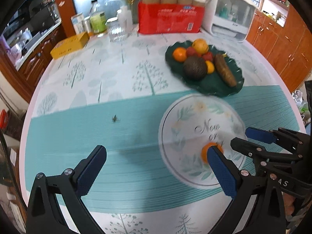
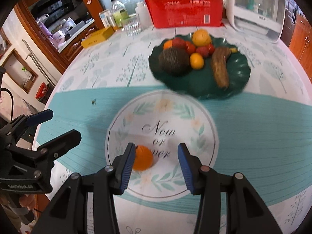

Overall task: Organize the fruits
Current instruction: 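Close the right gripper around the orange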

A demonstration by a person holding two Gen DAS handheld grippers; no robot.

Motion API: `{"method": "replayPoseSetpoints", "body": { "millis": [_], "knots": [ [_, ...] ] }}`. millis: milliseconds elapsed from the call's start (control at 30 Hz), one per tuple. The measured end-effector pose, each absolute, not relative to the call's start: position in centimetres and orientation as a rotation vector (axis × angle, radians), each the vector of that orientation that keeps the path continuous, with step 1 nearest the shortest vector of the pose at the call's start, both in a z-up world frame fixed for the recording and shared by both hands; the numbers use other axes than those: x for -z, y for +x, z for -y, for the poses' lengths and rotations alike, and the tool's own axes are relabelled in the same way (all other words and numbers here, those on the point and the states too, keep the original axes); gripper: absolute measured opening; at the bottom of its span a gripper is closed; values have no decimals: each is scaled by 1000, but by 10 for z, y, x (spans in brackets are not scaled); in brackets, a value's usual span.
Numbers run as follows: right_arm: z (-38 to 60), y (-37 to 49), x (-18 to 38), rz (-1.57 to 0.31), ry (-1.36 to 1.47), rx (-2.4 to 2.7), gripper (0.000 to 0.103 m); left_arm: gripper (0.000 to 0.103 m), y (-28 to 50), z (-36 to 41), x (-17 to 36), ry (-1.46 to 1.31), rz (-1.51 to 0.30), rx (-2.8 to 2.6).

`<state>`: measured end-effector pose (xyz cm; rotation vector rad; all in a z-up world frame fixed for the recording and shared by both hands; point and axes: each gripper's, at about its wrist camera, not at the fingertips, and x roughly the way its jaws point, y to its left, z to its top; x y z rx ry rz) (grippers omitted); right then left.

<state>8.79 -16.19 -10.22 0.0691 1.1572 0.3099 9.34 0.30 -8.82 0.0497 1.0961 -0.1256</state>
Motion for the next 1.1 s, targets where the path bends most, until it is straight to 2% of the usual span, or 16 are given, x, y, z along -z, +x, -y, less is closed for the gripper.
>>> {"method": "replayPoseSetpoints", "body": {
  "millis": [267, 733, 800, 1100],
  "knots": [
    [145, 81, 125, -1194, 48, -326, 45, 102, 86, -19, 114, -8, -1142, 91],
    [124, 89, 143, -1199, 48, -344, 45, 102, 85, -28, 121, -43, -1155, 89],
    [122, 90, 147, -1205, 47, -334, 41, 102, 84, -29, 122, -47, -1158, 90],
    [121, 82, 141, -1185, 39, -338, 39, 102, 83, -28, 124, -27, -1163, 85]
  ]
}}
